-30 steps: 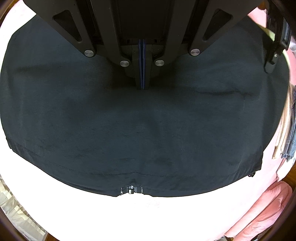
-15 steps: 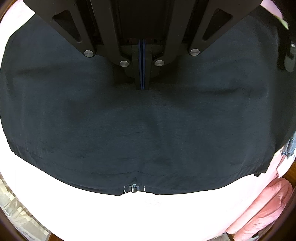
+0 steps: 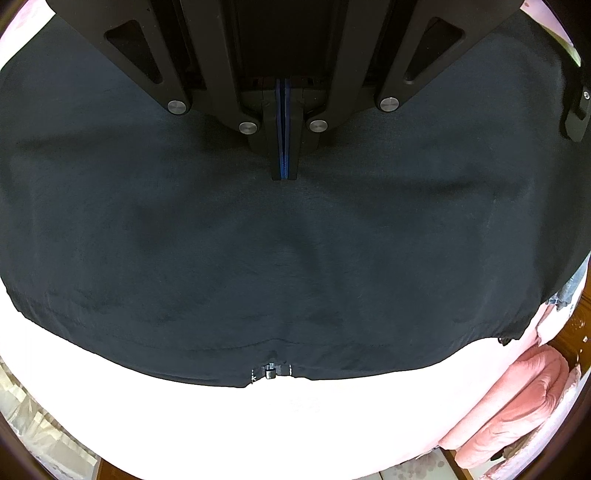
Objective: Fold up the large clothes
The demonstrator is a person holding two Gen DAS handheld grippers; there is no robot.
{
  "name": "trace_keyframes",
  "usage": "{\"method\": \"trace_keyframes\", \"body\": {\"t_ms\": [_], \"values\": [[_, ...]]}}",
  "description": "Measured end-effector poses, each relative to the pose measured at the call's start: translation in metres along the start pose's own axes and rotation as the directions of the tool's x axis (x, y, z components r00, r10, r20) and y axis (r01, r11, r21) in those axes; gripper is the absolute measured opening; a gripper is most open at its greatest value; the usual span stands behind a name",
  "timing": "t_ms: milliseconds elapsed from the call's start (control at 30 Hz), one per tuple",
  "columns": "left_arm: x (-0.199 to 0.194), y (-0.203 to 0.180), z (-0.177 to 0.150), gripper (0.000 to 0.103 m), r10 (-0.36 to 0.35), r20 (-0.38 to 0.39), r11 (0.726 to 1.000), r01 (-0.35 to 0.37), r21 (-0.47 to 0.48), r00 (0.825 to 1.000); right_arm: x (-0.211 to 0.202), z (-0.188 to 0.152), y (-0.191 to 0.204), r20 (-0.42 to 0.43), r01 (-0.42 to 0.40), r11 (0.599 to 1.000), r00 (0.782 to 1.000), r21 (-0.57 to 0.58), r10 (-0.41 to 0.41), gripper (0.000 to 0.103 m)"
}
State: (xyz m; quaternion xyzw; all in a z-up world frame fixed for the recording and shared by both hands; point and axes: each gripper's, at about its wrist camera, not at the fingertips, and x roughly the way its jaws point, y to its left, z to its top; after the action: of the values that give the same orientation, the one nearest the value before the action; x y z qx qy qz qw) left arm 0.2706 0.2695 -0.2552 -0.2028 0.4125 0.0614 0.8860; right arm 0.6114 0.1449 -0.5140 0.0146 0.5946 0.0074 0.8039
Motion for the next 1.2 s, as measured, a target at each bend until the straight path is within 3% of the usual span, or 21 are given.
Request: {"method": "trace_keyframes", "body": {"t_ms": [167,300,400,533,600,667,733,767,800,933,1000,1100,1200], "values": [[-0.025,-0.033,-0.006,0.01,0.005,0.073,0.991,-0.014,0.134,0.997,-0.001,-0.009,-0.012,0.012,-0.028,1.0,1.0,0.009,0.028,0.0],[-0.043,-0.067,-0.019,0.008,0.032,0.147,0.97,-0.066,0.235,0.989,-0.003,-0.01,-0.024,0.024,-0.071,0.997,0.997,-0.019,0.071,0.0],[-0.06,-0.096,-0.028,0.007,0.013,0.191,0.955,-0.069,0.287,0.982,-0.003,-0.013,-0.033,0.028,-0.117,0.992,0.993,-0.048,0.119,0.0],[-0.084,-0.148,-0.044,0.007,-0.032,0.235,0.935,-0.055,0.351,0.971,-0.004,-0.021,-0.062,0.031,-0.257,0.966,0.966,-0.022,0.258,0.0],[-0.093,-0.176,-0.056,0.007,-0.053,0.242,0.922,-0.046,0.386,0.969,-0.001,-0.027,-0.082,0.029,-0.357,0.934,0.934,0.01,0.356,0.0],[-0.101,-0.21,-0.075,0.007,-0.091,0.235,0.907,-0.018,0.422,0.968,0.007,-0.032,-0.111,-0.002,-0.496,0.863,0.867,0.102,0.498,0.0],[-0.105,-0.239,-0.094,0.006,-0.127,0.22,0.885,0.01,0.465,0.967,0.014,-0.035,-0.132,-0.029,-0.575,0.801,0.809,0.167,0.587,0.0],[-0.106,-0.259,-0.109,0.006,-0.141,0.205,0.865,0.019,0.502,0.969,0.017,-0.038,-0.143,-0.048,-0.612,0.77,0.776,0.179,0.628,0.0],[-0.105,-0.274,-0.123,0.006,-0.149,0.181,0.845,0.03,0.534,0.972,0.018,-0.04,-0.149,-0.058,-0.63,0.754,0.759,0.184,0.648,0.0],[-0.094,-0.317,-0.172,0.006,-0.148,0.077,0.777,0.068,0.626,0.986,0.026,-0.05,-0.182,-0.099,-0.709,0.654,0.655,0.265,0.749,0.0],[-0.094,-0.331,-0.194,0.006,-0.127,0.058,0.739,0.056,0.671,0.99,0.027,-0.053,-0.193,-0.106,-0.728,0.625,0.623,0.283,0.775,0.0],[-0.095,-0.34,-0.206,0.006,-0.124,0.012,0.74,0.085,0.667,0.992,0.028,-0.058,-0.206,-0.116,-0.745,0.592,0.588,0.307,0.801,0.0],[-0.1,-0.347,-0.209,0.006,-0.129,0.019,0.713,0.079,0.697,0.991,0.027,-0.058,-0.217,-0.143,-0.74,0.577,0.567,0.345,0.811,0.0]]}}
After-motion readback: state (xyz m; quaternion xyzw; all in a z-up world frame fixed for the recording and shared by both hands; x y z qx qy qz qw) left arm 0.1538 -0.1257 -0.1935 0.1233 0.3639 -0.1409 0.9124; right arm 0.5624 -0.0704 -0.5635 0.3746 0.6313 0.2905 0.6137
